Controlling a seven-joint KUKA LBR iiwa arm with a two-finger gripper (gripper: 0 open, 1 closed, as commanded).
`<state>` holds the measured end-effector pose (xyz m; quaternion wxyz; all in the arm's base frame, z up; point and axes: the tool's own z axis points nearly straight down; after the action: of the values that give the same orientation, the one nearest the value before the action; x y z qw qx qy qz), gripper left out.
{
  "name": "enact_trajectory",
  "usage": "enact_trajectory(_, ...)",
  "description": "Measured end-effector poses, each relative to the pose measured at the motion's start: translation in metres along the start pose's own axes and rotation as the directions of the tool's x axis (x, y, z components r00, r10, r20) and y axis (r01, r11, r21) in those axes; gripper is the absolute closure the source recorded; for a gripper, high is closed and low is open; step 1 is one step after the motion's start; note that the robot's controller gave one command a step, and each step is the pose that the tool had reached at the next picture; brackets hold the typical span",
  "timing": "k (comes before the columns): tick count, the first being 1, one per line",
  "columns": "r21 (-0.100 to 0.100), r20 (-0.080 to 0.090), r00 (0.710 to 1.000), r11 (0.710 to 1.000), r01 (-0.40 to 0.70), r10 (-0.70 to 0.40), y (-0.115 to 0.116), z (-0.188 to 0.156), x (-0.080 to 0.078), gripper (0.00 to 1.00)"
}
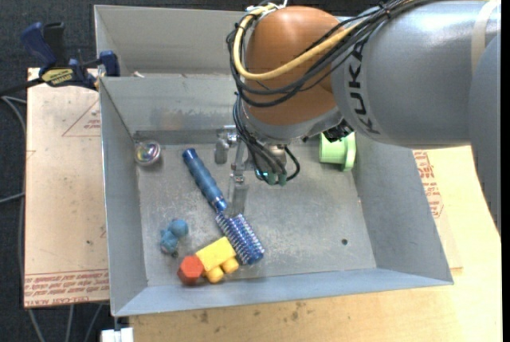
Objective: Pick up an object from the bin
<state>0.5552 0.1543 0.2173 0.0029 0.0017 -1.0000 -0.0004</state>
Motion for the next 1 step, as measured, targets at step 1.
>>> enact_trajectory(1, 0.001, -0.002, 0.993, 0.993, -0.120, 0.120, 0.0169, 0.1180, -0.0008, 0.00)
